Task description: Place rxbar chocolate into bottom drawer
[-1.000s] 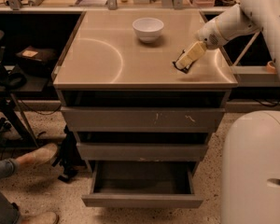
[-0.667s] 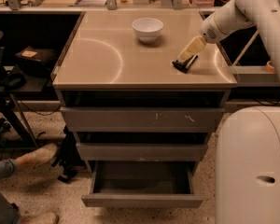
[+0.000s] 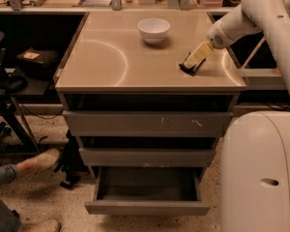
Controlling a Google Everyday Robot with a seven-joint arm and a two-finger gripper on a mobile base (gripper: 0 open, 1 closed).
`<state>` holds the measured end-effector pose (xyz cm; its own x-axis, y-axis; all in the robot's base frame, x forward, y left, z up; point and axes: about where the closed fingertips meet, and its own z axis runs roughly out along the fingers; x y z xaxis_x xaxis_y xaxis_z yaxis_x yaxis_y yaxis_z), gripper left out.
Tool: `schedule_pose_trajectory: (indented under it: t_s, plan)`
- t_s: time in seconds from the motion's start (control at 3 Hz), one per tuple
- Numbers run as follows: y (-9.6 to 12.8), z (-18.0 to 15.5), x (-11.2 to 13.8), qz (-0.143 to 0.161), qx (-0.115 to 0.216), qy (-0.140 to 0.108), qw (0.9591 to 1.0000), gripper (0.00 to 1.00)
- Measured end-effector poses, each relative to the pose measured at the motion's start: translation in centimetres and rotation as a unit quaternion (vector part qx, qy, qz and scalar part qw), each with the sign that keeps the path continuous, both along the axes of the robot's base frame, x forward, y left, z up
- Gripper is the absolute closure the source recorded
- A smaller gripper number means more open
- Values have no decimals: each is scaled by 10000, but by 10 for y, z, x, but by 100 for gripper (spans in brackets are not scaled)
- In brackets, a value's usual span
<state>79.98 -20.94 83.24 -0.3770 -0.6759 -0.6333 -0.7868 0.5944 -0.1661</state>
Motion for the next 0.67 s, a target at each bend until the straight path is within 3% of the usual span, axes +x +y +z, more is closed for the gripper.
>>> schedule_pose_trajectory:
  t_s: [0.67]
  plan:
    - [23,-41,-28,475,231,842,9950,0]
